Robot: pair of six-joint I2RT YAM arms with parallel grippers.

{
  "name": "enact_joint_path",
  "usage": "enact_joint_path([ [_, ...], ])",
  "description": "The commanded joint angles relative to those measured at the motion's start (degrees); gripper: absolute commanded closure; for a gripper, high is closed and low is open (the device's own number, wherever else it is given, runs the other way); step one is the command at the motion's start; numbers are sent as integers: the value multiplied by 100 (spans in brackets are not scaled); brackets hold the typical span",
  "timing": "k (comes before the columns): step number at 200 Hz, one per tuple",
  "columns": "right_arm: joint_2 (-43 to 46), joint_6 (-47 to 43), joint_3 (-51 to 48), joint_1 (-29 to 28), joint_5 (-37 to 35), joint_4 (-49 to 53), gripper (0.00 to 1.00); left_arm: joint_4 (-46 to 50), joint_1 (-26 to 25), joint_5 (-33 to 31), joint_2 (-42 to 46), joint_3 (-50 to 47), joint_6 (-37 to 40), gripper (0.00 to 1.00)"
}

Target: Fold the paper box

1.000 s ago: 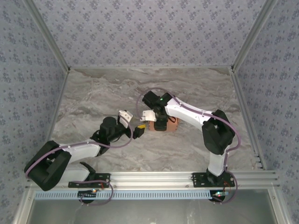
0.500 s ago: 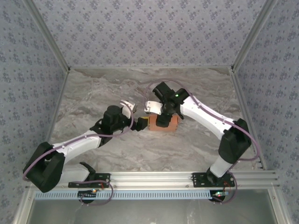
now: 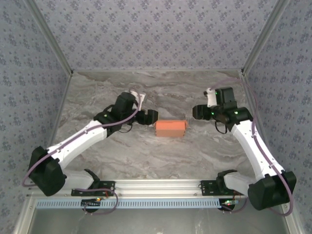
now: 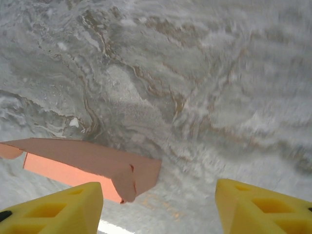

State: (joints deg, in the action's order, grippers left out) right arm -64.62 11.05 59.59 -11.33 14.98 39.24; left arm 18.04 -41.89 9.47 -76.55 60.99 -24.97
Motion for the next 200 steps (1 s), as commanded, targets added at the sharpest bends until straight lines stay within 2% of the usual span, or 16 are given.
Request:
enact_joint_path([
  [1, 145, 1004, -476, 106, 1297, -79, 39, 1417, -225, -226, -578, 585, -151, 21],
  [21, -76, 1004, -638, 78, 1610, -158, 44, 1693, -285, -313, -1082, 851, -379, 37],
  [39, -310, 971, -630, -48, 1692, -252, 47, 1566, -436, -579, -1171, 887, -499, 38],
  [53, -432, 904, -594, -205, 1498, -305, 47, 1599, -541, -915, -1214, 994, -492, 40],
  [69, -665, 753, -530, -308, 1368, -319, 49, 1650, -557, -974, -1298, 1096, -498, 45],
  [122, -1253, 275, -205, -603, 942, -163, 55, 1588, -715, -1154, -1389, 1163, -344, 49],
  [153, -1342, 183, -94, -716, 848, -79, 57, 1606, -725, -1307, -1423, 1216, -267, 53],
  [200, -1408, 90, 89, -790, 661, 99, 61, 1749, -731, -1479, -1555, 1380, -142, 54],
])
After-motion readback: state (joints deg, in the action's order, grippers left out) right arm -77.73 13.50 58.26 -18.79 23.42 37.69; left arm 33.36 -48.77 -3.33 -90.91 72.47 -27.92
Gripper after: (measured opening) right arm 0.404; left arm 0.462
